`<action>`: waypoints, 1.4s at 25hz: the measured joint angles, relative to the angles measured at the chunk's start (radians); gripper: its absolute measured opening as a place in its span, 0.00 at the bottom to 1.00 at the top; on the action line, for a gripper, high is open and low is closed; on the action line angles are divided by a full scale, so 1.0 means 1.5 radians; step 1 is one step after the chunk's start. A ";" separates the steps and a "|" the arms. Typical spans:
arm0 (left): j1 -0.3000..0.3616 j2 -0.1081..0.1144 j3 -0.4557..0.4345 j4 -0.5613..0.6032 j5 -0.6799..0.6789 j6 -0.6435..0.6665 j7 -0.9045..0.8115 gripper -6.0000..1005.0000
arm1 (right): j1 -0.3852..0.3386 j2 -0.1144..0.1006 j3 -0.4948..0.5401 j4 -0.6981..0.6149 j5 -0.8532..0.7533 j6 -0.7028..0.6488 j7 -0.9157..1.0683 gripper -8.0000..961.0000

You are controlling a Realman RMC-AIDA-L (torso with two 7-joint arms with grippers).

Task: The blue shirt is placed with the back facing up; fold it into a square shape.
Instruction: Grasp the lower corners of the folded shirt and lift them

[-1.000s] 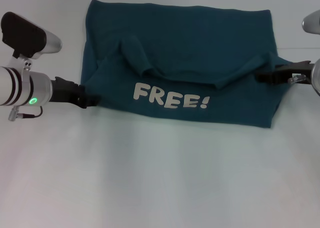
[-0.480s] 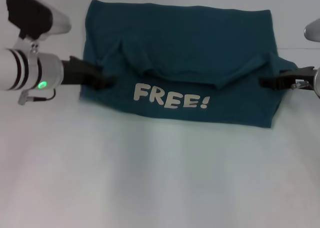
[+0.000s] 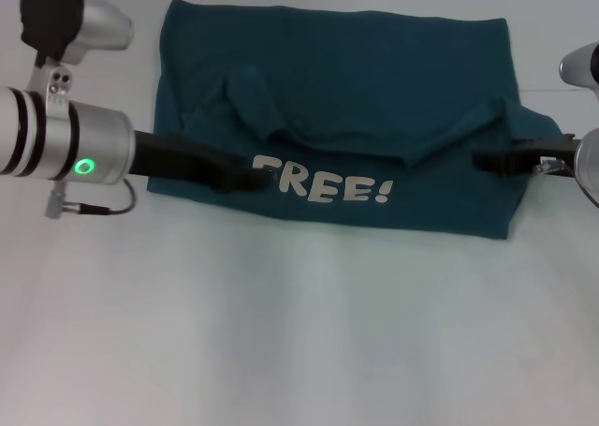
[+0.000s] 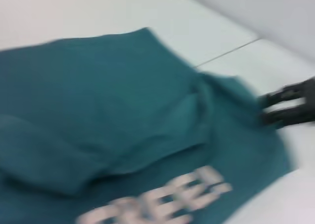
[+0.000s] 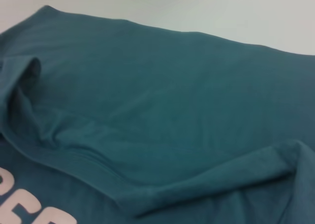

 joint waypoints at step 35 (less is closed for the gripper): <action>-0.015 0.066 -0.019 0.141 -0.219 0.130 -0.156 0.37 | -0.018 -0.002 -0.003 0.087 0.168 0.059 -0.177 0.67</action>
